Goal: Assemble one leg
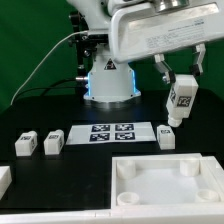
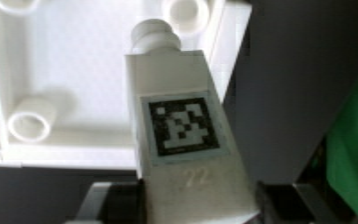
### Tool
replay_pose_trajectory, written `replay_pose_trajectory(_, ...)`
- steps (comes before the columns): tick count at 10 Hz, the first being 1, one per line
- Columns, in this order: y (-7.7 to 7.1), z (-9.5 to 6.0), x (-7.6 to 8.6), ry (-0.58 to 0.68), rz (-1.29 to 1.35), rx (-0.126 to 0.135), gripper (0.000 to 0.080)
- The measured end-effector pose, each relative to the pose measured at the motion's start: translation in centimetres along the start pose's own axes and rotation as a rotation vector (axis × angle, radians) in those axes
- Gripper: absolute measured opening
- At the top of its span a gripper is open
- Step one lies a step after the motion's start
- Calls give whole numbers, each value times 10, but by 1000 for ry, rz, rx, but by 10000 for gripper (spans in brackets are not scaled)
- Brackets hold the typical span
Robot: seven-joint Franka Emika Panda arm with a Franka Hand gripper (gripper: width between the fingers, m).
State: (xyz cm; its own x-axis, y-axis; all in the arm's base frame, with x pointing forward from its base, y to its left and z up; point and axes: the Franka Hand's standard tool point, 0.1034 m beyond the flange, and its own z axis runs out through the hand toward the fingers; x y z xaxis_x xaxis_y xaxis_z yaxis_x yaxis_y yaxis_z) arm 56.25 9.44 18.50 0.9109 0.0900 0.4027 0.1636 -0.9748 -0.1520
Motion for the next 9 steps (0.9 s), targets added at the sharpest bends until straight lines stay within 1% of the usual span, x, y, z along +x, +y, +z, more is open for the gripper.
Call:
replay_pose_trajectory(1, 8, 5, 20, 98, 18, -17, 297)
replay_pose_trajectory(2, 16, 12, 30, 193, 27, -67, 297)
replay_pose_trajectory(3, 3, 24, 27, 175, 96, -27, 297)
replay_pose_trajectory(4, 2, 22, 29, 175, 78, -27, 297)
replay_pose_trajectory(5, 5, 23, 28, 176, 84, -32, 297)
replay_pose_trajectory(9, 7, 25, 27, 174, 82, -33, 297)
